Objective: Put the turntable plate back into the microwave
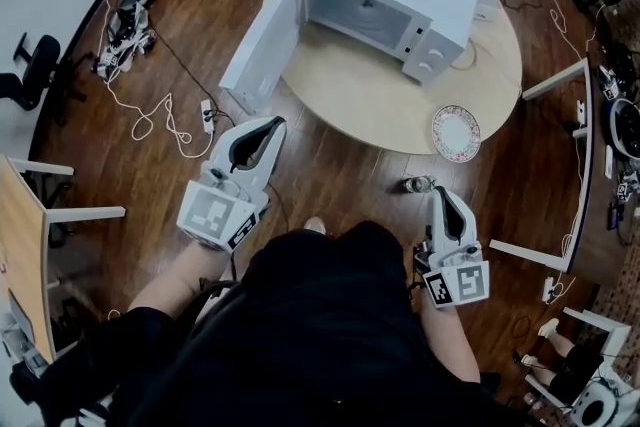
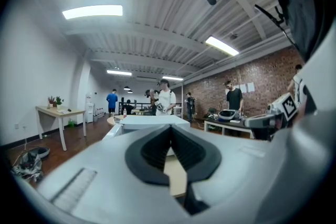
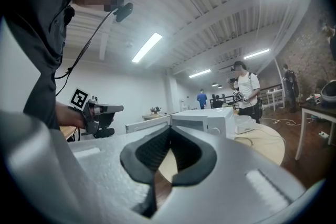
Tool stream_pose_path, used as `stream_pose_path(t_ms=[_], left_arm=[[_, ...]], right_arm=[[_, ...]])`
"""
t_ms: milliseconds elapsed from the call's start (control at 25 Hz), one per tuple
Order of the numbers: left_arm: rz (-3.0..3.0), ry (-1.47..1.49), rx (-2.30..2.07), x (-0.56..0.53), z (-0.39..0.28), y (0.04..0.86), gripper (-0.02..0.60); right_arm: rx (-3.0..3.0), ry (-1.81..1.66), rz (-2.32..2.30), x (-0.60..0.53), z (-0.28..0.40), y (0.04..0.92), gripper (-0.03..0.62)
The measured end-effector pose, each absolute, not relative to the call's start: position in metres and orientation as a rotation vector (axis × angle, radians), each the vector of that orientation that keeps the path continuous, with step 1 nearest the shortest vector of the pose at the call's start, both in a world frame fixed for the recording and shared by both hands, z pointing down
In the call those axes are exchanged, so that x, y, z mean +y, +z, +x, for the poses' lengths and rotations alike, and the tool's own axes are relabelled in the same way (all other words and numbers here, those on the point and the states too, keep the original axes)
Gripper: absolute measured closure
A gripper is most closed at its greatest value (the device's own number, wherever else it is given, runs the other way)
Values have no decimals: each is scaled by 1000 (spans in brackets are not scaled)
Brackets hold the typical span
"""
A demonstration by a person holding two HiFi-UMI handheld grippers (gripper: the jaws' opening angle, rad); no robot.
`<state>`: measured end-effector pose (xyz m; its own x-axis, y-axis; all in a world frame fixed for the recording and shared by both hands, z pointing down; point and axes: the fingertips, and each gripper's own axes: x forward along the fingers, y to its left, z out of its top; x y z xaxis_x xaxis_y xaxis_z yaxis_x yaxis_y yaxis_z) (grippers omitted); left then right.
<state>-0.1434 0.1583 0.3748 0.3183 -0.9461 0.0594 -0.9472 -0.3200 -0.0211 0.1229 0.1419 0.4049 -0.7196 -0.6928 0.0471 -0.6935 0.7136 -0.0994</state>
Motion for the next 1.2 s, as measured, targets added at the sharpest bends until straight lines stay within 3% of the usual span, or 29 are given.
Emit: stream_pose_path(t_ms=[1200], left_arm=[[2503,70,-1818,92,-157,375,578]], right_arm=[[-2906,192,1173,66,100,416,594]])
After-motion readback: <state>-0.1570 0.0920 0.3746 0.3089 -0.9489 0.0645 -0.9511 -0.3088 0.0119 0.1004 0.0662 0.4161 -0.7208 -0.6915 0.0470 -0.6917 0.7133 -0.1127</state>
